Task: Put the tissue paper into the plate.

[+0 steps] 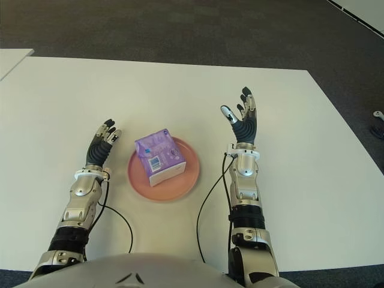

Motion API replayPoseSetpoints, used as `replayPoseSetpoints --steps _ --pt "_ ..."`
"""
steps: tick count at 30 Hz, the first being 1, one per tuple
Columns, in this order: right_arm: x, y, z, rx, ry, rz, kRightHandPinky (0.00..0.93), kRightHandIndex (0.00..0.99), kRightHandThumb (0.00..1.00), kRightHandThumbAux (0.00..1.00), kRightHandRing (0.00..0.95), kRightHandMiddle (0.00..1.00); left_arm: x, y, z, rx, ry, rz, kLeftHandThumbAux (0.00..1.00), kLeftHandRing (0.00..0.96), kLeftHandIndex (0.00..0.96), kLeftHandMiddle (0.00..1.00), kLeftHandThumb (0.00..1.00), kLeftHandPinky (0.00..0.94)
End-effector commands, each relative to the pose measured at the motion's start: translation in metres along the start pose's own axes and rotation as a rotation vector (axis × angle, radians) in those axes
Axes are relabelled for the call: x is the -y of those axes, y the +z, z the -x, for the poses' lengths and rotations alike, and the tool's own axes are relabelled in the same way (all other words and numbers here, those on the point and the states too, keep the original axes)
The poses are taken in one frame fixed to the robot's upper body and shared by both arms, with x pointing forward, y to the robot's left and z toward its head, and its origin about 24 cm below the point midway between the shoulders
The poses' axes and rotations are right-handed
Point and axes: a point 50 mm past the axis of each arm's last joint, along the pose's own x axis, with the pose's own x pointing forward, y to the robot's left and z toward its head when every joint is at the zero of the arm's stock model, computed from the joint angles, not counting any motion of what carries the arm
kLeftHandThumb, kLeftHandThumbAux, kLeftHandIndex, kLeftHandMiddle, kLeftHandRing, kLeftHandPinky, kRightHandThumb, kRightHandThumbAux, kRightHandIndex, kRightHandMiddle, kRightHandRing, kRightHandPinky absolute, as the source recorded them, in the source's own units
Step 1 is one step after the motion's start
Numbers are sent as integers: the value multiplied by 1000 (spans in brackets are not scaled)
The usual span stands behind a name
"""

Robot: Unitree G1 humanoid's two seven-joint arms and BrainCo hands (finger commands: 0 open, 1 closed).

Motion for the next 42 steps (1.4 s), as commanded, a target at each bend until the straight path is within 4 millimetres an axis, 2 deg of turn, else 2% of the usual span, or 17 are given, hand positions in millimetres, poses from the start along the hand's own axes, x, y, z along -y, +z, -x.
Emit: replayPoseSetpoints --steps 1,24,26,28,31,42 --pt "3 -6 4 -39 -11 -8 0 0 0 519 0 0 1 -9 4 -52 7 7 500 0 0 0 0 0" --pt "4 -6 2 -40 -11 -8 0 0 0 519 0 0 2 -8 1 -32 9 -8 514 0 0 0 0 0" --pt "-10 -46 42 -198 99 4 0 0 4 540 0 0 3 -7 1 -27 3 -7 516 0 0 0 0 0" --pt "-16 -66 64 -281 156 3 0 0 9 563 0 0 3 -6 0 -23 0 -7 518 0 0 0 0 0" --pt "-15 -80 67 -311 166 -3 0 0 3 570 0 0 3 -5 0 -15 -1 -7 518 0 0 0 0 0" --pt "-13 -97 80 -327 165 -13 0 0 0 569 0 0 3 2 -2 28 1 -19 512 0 0 0 0 0"
